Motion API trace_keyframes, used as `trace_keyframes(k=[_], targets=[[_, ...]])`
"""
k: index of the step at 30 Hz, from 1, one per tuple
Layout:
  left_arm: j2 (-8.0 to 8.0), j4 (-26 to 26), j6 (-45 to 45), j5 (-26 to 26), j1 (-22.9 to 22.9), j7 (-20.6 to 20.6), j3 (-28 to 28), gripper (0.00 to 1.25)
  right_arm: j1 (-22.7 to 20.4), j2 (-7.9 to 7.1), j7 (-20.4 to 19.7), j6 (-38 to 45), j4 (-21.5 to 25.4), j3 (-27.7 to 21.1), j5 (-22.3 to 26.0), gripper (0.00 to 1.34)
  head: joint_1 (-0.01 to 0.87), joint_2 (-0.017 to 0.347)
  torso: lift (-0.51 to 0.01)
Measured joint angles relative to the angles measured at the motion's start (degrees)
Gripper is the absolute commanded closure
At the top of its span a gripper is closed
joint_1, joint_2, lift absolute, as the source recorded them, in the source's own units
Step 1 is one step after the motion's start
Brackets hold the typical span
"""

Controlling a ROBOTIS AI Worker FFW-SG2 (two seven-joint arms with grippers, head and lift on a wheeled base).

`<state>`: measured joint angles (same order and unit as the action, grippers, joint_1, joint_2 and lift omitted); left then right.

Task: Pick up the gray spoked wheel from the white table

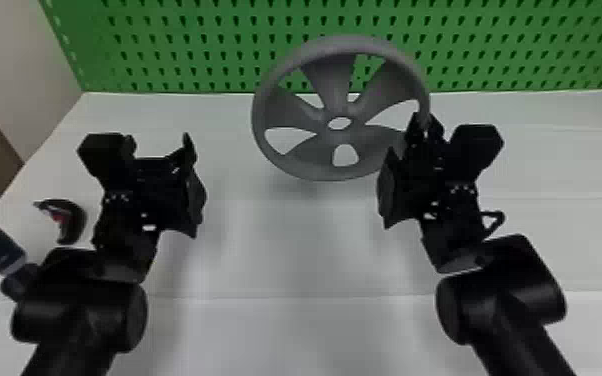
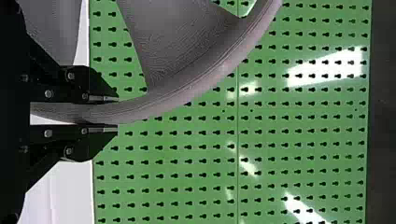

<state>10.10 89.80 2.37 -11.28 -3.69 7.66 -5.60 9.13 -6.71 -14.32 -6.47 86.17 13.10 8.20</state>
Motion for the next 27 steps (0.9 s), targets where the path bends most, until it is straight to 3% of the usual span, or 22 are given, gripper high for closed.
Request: trace_keyframes(k=[12, 27], targets=[[-0.08, 0.0, 0.0, 0.0, 0.2, 0.0, 0.1, 0.26, 0.0, 0.14, 0.0, 2.4, -0.2, -1.2, 2.5, 1.12, 0.806, 0.044, -0.098], [-0.08, 0.0, 0.0, 0.0, 0.1, 0.0, 0.3, 0.26, 0.2, 0.37, -0.5, 3.2, -0.2, -1.4, 1.2, 1.12, 0.806, 0.044, -0.098]])
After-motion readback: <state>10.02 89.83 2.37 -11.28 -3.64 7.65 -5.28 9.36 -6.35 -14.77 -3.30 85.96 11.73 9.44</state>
